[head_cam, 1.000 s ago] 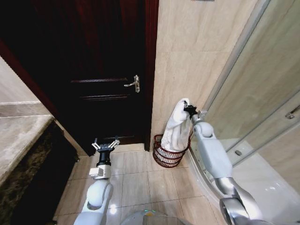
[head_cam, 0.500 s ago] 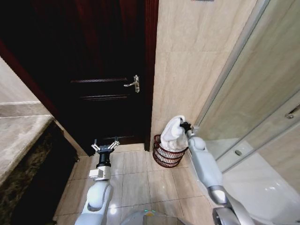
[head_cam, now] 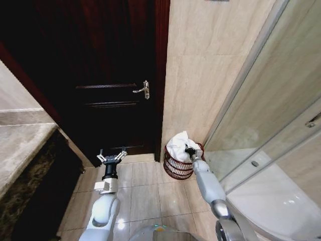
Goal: Discard the used towel into the hamper.
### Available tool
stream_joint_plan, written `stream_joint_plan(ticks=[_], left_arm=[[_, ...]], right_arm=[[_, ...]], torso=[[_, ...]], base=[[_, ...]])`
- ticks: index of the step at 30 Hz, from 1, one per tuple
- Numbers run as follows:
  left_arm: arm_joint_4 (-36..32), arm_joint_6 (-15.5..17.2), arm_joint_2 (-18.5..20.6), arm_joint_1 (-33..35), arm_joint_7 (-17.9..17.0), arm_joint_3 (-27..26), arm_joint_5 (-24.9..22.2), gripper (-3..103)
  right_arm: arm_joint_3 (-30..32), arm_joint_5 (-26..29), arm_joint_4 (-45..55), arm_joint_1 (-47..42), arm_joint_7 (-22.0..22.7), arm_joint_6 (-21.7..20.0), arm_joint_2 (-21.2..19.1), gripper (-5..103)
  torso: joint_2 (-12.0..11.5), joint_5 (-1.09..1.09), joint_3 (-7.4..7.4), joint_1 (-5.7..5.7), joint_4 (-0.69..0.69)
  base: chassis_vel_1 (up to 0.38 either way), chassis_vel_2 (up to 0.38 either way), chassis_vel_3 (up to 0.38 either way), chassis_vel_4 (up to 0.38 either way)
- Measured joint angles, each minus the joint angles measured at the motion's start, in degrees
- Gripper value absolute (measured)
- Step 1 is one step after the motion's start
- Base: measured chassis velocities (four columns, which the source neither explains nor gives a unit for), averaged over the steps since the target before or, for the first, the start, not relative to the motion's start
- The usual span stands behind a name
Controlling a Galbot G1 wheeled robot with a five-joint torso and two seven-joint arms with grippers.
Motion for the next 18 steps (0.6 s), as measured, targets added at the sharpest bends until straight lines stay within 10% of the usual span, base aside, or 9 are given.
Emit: stream_joint_plan(ticks=[10,18], left_arm=[[-0.06,-0.3,0.41,0.32,-0.02,-0.36,-0.08,100],[-0.28,-0.21,0.86,-0.43,-0.02,-0.46,-0.88,100]], right_arm=[[0.19,-0.89,-4.5,2.0,-1.51,-6.73,-0.75,6],[0.49,0.71,8.18,-0.79,2.89,-8.24,-2.8,43]], torso=[[0.0,0.0,0.0,0.0,0.0],[-0.01,0.02,0.0,0.01,0.01]], base=[[0.0,0.0,0.0,0.0],[0.0,0.0,0.0,0.0]])
